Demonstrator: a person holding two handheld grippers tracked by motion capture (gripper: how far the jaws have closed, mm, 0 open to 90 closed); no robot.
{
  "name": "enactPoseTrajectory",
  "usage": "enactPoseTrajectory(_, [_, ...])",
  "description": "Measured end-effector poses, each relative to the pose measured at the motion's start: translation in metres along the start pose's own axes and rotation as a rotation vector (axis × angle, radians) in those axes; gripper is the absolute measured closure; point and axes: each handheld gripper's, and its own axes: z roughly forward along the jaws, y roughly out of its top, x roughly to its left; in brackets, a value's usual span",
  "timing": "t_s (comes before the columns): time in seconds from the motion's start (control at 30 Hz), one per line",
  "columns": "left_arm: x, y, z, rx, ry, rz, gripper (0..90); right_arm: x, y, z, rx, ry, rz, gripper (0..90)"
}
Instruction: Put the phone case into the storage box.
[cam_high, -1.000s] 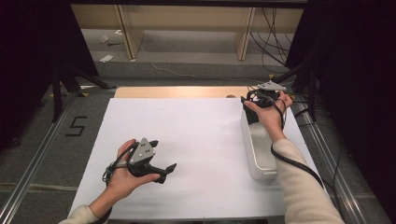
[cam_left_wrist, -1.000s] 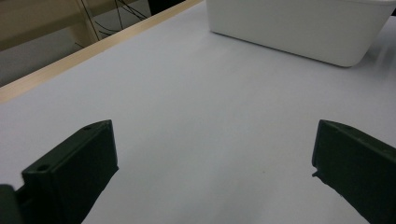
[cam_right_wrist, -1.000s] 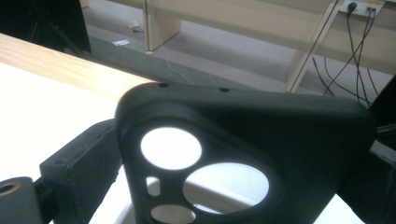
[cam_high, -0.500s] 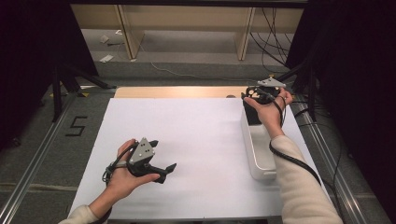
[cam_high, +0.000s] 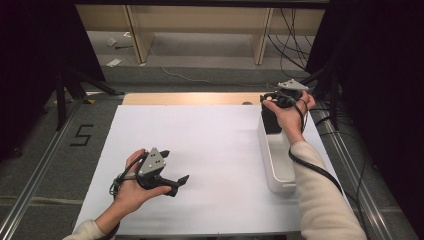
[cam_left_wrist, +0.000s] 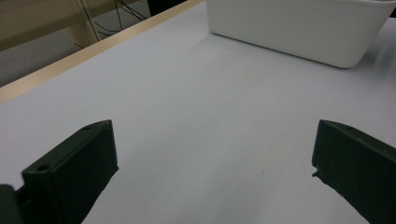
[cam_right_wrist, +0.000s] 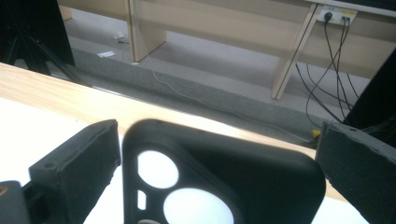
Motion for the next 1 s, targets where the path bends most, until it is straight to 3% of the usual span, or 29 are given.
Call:
enactPoseTrajectory(0.5, [0.0, 0.001, 0.0, -0.001, 0.001, 0.001, 0.0, 0.0, 0.011, -0.015, -0.036, 0.001, 0.0, 0.8])
enactPoseTrajectory(1.0, [0.0, 0.001, 0.0, -0.001, 0.002, 0.0, 0.0, 0.006, 0.016, -0.033, -0.061, 0.032, -0.02, 0.9])
